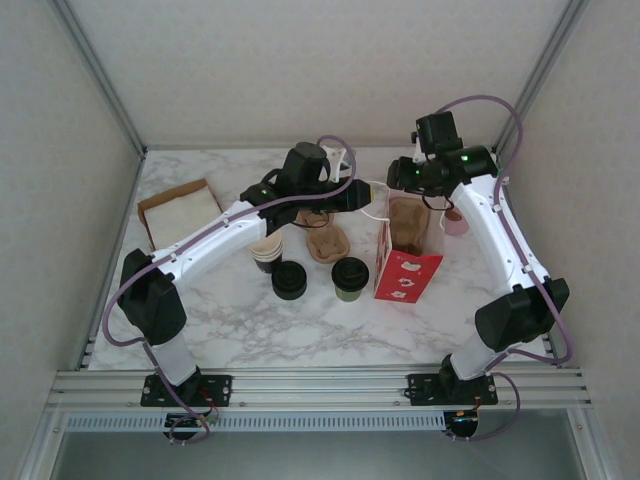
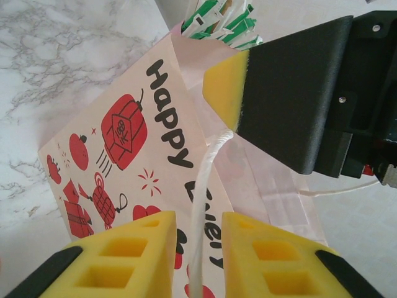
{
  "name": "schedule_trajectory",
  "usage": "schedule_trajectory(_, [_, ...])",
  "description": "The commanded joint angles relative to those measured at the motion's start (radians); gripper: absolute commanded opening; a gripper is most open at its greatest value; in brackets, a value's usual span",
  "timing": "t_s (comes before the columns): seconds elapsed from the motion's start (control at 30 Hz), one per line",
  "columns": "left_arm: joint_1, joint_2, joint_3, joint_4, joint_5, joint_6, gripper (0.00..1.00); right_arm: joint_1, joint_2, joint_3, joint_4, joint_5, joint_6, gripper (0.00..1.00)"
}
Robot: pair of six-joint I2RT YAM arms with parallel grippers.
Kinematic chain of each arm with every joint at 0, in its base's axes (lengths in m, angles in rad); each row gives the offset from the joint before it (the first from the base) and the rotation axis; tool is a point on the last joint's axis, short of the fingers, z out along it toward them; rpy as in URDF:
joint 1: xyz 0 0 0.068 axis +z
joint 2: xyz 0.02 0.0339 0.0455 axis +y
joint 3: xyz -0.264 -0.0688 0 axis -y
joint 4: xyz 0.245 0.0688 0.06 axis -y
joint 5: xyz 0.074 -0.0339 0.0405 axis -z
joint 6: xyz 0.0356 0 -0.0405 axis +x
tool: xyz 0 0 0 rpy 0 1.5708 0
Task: Pack the takeout coffee
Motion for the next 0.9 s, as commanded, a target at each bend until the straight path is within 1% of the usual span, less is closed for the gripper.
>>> schedule_trajectory(0.0, [0.003,0.002,0.019,-0.012,0.008,0.014,0.24,-0.001,-0.046,-0.013,0.005,-0.049,0.021,0.50])
schedule_trajectory(0.2, [0.003,0.019,0.012,-0.017,0.000,0.008,0.16,0.015,-0.121,-0.093,0.008,-0.067,0.034,0.51])
schedule_trajectory(0.37, [0.005,0.029,0.004,-0.015,-0.004,0.005,0.13,0.018,-0.163,-0.112,-0.001,-0.066,0.038,0.55])
schedule_trajectory(0.5, [0.005,0.038,-0.003,-0.015,-0.004,0.002,0.11,0.021,-0.168,-0.108,-0.009,-0.089,0.039,0.56])
schedule_trajectory(0.67, [0.006,0.046,-0.019,-0.008,-0.004,-0.003,0.11,0.050,-0.164,-0.121,-0.024,-0.123,0.031,0.55])
schedule_trajectory(0.87, [0.005,0.054,-0.035,0.007,0.002,-0.012,0.11,0.096,-0.129,-0.120,-0.054,-0.099,0.026,0.54])
